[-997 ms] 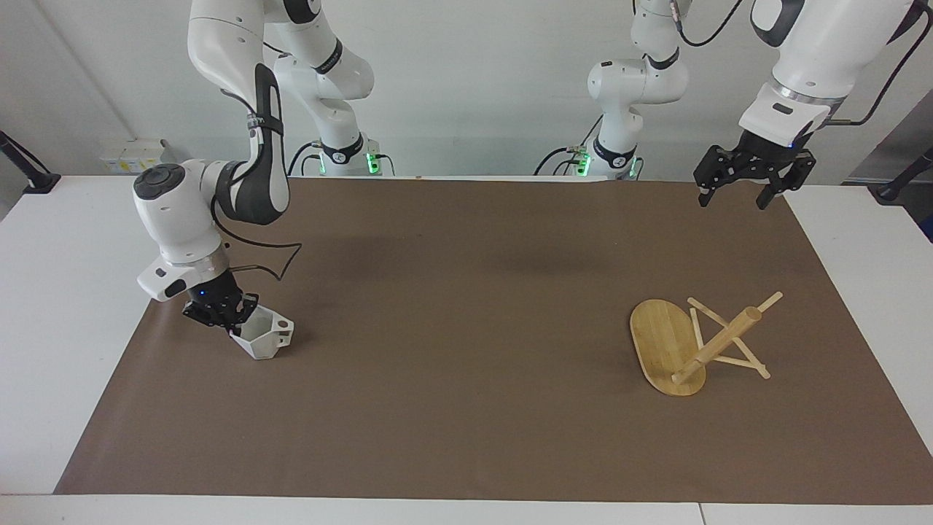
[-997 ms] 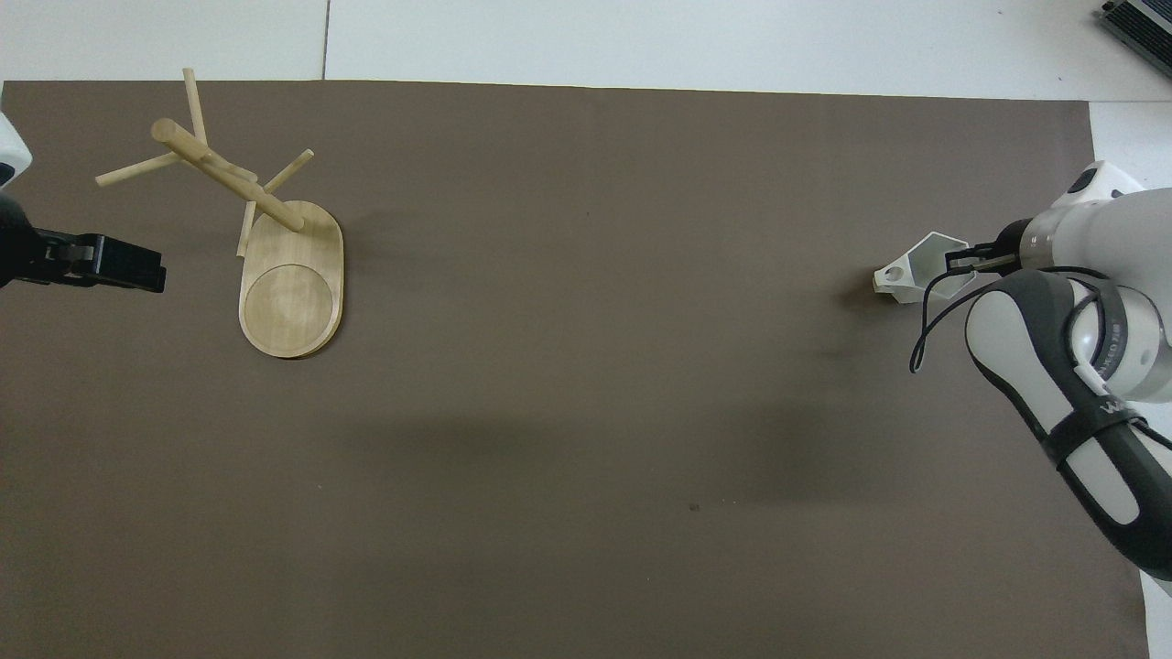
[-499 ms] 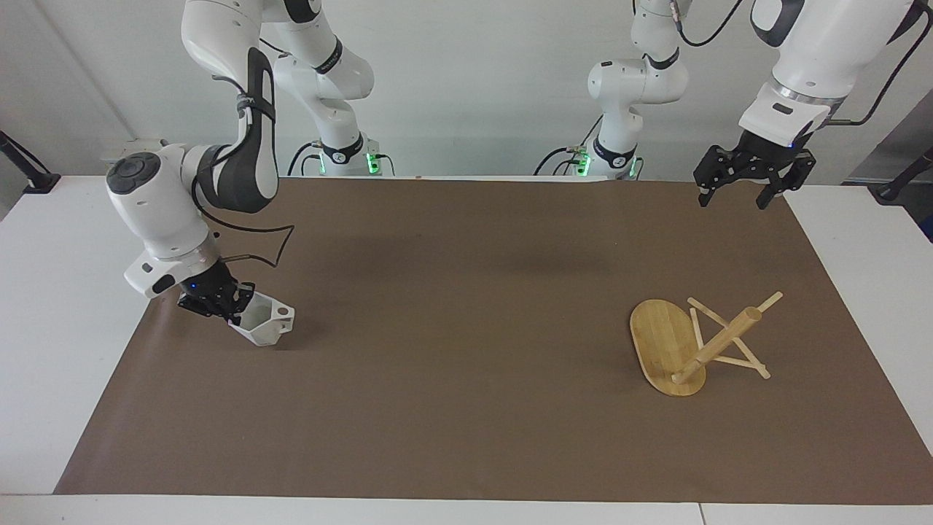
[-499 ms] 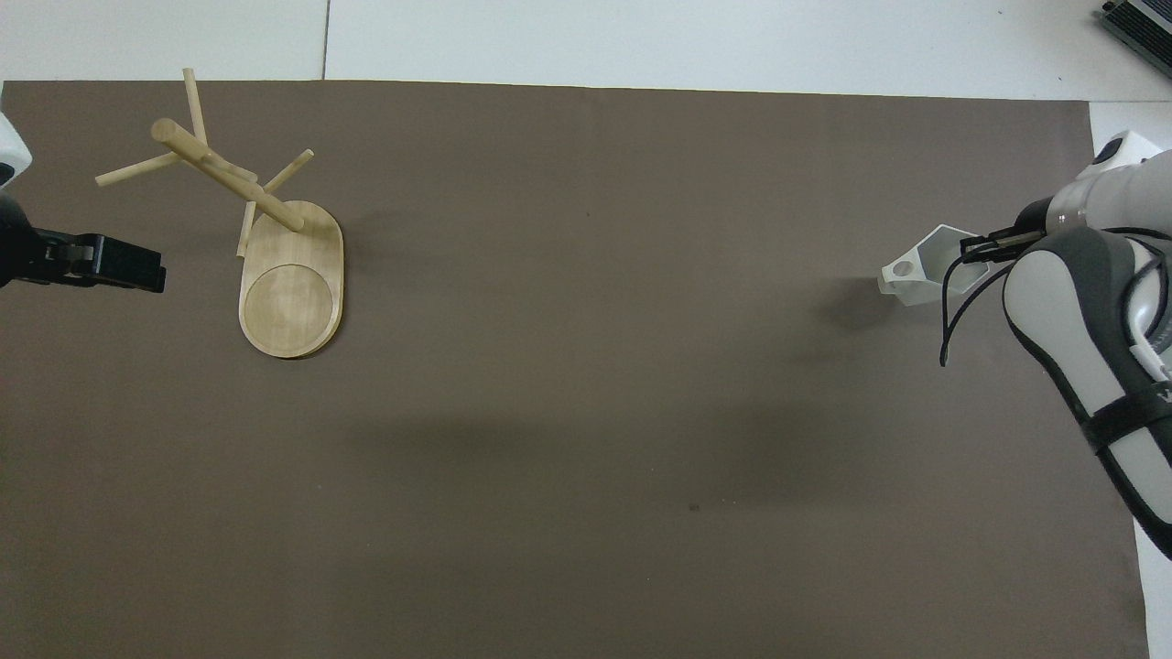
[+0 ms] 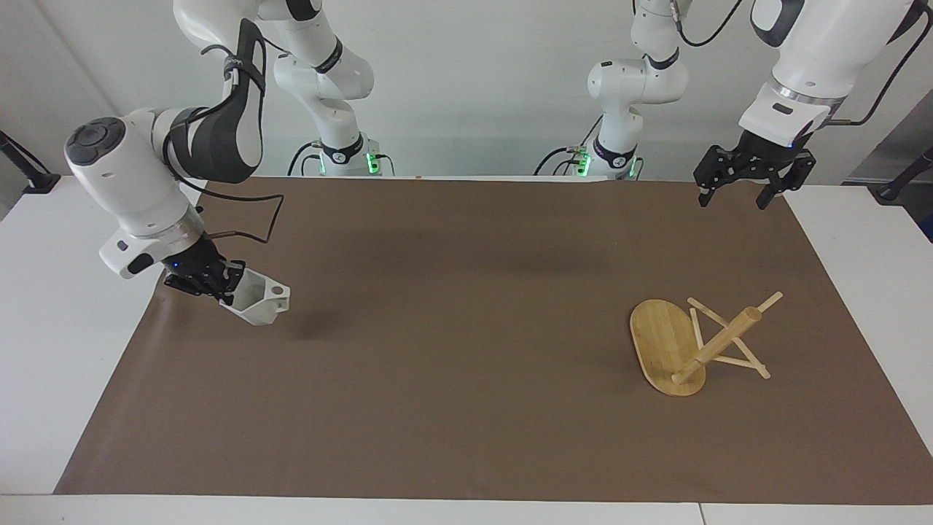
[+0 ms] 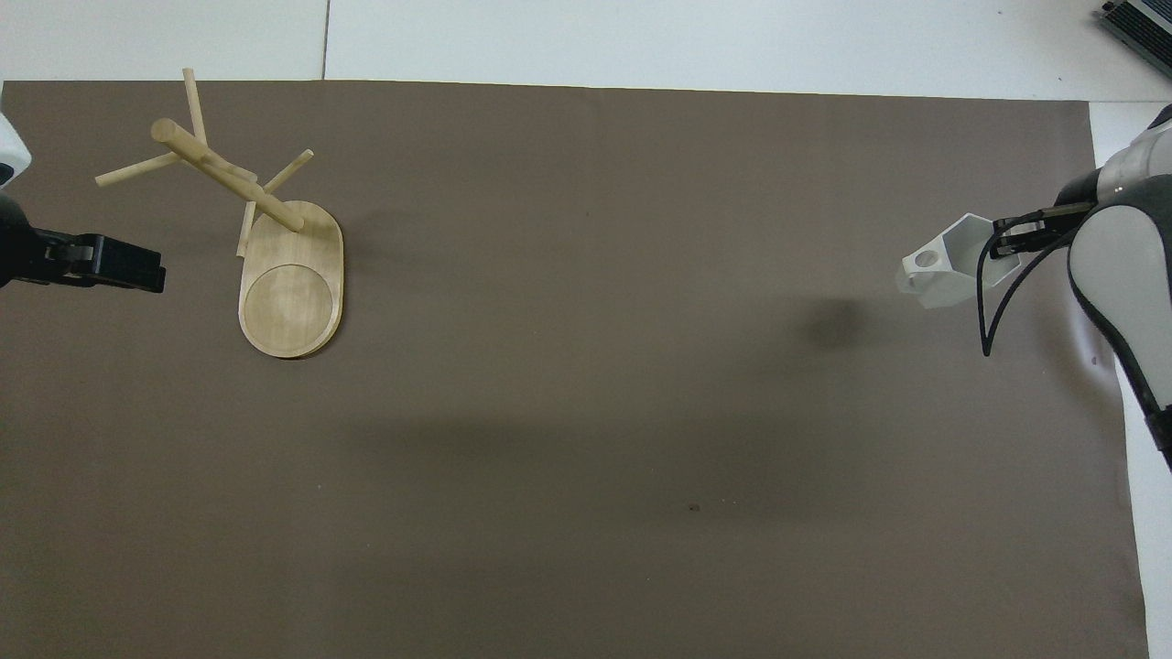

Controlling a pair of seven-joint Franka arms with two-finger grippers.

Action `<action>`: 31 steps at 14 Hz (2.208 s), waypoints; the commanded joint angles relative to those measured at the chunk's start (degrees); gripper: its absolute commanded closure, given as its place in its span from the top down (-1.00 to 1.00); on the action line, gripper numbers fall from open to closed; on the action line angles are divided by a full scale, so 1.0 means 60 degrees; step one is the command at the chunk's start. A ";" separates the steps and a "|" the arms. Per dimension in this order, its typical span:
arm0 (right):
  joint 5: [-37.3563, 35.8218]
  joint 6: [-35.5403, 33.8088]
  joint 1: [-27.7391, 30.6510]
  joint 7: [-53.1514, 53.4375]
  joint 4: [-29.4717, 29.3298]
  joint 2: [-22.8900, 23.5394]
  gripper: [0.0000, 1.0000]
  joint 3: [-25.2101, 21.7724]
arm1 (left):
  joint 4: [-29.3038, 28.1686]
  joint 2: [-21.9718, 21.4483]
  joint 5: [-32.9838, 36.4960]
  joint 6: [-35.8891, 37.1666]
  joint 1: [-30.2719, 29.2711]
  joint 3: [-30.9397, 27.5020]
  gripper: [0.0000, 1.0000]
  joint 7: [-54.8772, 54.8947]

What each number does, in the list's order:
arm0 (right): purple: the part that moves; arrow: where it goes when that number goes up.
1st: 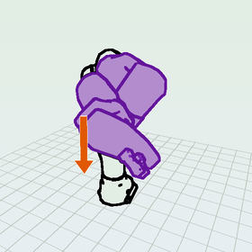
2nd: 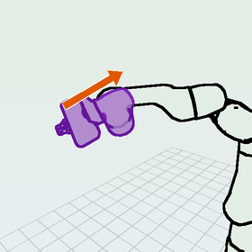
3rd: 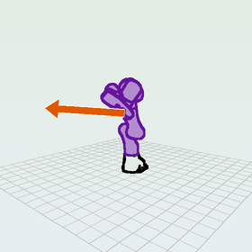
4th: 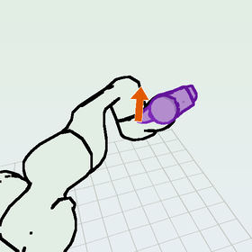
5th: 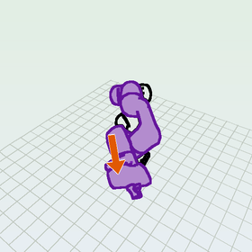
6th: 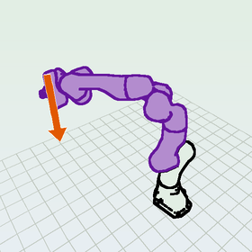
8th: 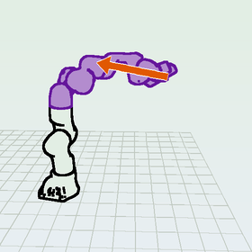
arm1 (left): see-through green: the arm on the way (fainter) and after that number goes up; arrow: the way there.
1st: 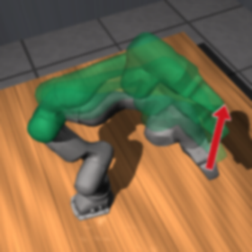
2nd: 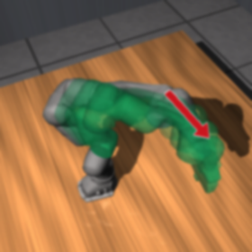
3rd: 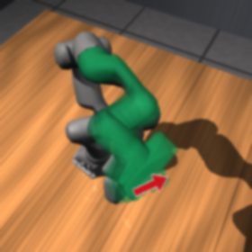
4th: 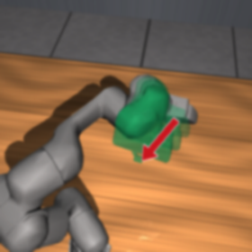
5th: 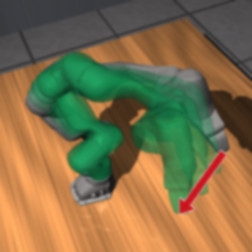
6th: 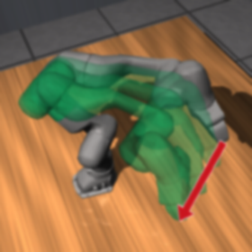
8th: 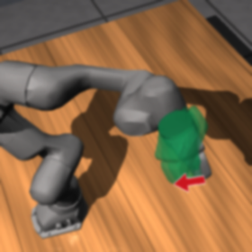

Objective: Hang cup on rack
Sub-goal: 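Close the right gripper on the white cup's rim, then lift the white cup with the right gripper toward the left gripper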

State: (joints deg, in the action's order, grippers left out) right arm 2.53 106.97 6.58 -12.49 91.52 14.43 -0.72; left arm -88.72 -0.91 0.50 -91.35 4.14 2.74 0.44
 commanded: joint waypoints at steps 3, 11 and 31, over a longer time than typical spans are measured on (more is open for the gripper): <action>-0.0524 -0.1477 -0.0055 0.1041 -0.0999 -0.0017 -1.00 0.0206 | -0.0228 -0.0200 -0.0127 -0.0010 -0.0104 0.0041 1.00 0.0058; 0.2738 -0.1949 -0.0261 0.1247 -0.1176 -0.0237 -1.00 0.1027 | -0.0199 -0.0200 -0.0127 -0.0010 -0.0089 0.0041 1.00 0.0058; 0.5347 0.0610 -0.2004 0.5390 -0.0620 -0.0472 -1.00 0.4323 | -0.1557 -0.0755 -0.1501 -0.1545 -0.0309 0.0100 1.00 0.0773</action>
State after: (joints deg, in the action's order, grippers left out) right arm 31.28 107.23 -6.09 18.37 85.57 13.28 25.06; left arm -91.61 -1.68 -4.83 -95.59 2.52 3.37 2.51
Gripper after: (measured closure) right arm 0.956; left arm 0.000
